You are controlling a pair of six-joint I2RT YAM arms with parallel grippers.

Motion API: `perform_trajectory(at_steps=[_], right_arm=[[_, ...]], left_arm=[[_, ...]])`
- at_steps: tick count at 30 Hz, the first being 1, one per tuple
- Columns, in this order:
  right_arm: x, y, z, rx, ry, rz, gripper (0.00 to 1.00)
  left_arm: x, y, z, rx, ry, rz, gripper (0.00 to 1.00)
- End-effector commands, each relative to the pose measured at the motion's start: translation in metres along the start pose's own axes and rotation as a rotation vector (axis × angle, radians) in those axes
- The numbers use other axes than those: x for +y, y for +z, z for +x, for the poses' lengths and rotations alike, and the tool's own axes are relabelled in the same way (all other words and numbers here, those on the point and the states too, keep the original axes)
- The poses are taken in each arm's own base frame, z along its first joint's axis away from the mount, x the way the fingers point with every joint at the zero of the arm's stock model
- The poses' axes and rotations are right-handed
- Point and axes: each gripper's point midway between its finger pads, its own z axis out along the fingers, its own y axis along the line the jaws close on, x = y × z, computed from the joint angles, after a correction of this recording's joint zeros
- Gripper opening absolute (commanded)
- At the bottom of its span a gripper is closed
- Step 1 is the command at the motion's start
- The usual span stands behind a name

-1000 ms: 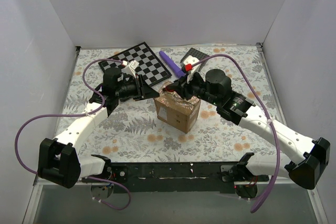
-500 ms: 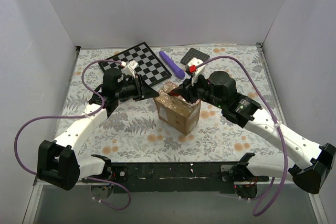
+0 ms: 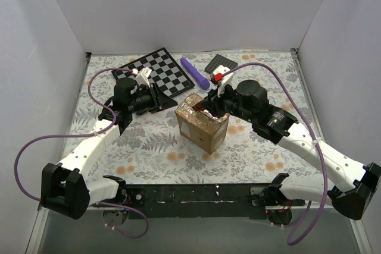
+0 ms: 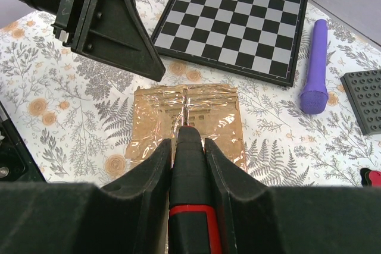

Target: Unpack the express box

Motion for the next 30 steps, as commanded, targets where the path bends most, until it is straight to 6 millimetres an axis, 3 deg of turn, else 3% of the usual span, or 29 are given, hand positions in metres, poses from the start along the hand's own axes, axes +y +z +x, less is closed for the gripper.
perform_trajectory(at_steps=[1,6,12,19,24,30], right_arm=[[0.004,-0.011,-0.011,0.004,0.008,-0.009,0.01],[-0.002,-0.013,-0.008,0.013,0.007,0.025,0.01],[-0.004,-0.010,-0.003,0.028,-0.009,0.029,0.01],[-0.003,-0.004,-0.002,0.048,-0.045,0.015,0.01],[-0.004,-0.002,-0.009,0.050,-0.052,0.012,0.01],[-0.003,-0.002,-0.016,0.052,-0.055,0.009,0.01]], left_arm=[[-0.007,-0.004,-0.009,-0.037,0.017,0.008,0.32],[-0.015,-0.002,-0.007,-0.003,0.026,0.055,0.58],[-0.021,-0.002,0.000,0.057,0.046,0.102,0.66],[-0.025,-0.001,0.007,0.089,0.057,0.154,0.62],[-0.029,0.003,0.009,0.123,0.047,0.194,0.48],[-0.025,0.009,0.012,0.155,0.021,0.197,0.39]])
